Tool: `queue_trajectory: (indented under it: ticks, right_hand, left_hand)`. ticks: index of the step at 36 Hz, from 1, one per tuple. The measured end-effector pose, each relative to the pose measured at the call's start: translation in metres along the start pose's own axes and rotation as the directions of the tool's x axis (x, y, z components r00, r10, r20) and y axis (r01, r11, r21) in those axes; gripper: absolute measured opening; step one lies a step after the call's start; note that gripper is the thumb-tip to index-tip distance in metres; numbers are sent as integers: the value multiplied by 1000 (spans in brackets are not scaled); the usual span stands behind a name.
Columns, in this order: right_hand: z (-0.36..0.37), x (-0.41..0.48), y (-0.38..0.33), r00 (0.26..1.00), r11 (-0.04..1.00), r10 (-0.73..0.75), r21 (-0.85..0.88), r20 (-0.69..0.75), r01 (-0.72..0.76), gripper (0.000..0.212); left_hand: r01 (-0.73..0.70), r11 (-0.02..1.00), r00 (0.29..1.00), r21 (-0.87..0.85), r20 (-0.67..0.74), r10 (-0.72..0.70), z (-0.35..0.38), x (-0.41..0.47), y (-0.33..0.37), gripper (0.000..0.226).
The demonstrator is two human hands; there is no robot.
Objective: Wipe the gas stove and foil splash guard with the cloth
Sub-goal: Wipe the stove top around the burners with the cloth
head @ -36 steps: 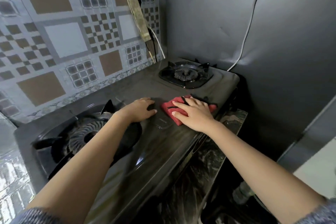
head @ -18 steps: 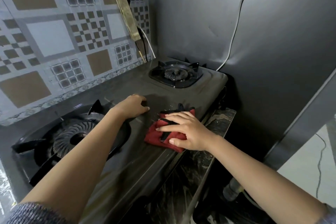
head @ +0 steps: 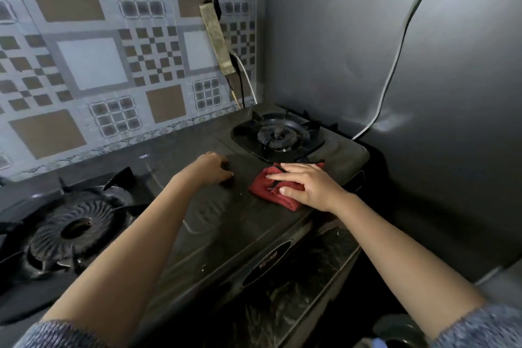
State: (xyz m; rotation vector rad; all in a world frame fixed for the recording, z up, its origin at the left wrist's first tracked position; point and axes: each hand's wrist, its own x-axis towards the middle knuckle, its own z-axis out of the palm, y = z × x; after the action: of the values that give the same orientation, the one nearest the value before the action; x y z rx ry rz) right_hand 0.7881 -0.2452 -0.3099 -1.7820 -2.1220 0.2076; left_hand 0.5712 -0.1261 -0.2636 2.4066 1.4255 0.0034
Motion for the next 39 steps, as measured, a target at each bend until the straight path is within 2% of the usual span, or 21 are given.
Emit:
queue_trajectory:
  ticks: [4,7,12,18,21,24,27,35,39]
  right_hand:
    - [-9,8,27,995,997,-71,11,65,71,50]
    - [-14,9,44,989,991,-128,60,80,123,54]
    - [-27,4,76,992,987,-122,108,36,118,43]
    - [-44,0,115,999,996,-26,88,-19,28,40]
    - [-51,-1,132,999,996,31,87,-42,-28,49]
    - [-60,-3,147,989,989,124,91,-84,-117,38]
    - [-60,2,156,976,981,188,66,-110,-182,38]
    - [-47,6,145,852,898,437,95,-289,-429,42]
    - [-38,1,132,781,830,553,116,-290,-545,44]
  left_hand:
    - [39,998,999,-44,-36,-40,2,1,0,53]
    - [79,994,994,-75,-71,-84,7,-1,-5,57]
    - [177,979,972,-103,-135,-190,17,-7,0,56]
    - [239,966,952,-98,-171,-253,22,-9,18,49]
    - [259,962,946,-82,-183,-270,27,-12,26,49]
    - [275,958,935,-81,-209,-286,31,-17,29,48]
    - [287,955,926,-70,-233,-296,35,-22,32,46]
    - [273,959,919,-69,-276,-282,44,-36,38,42]
    - [265,962,920,-71,-282,-274,47,-49,41,43]
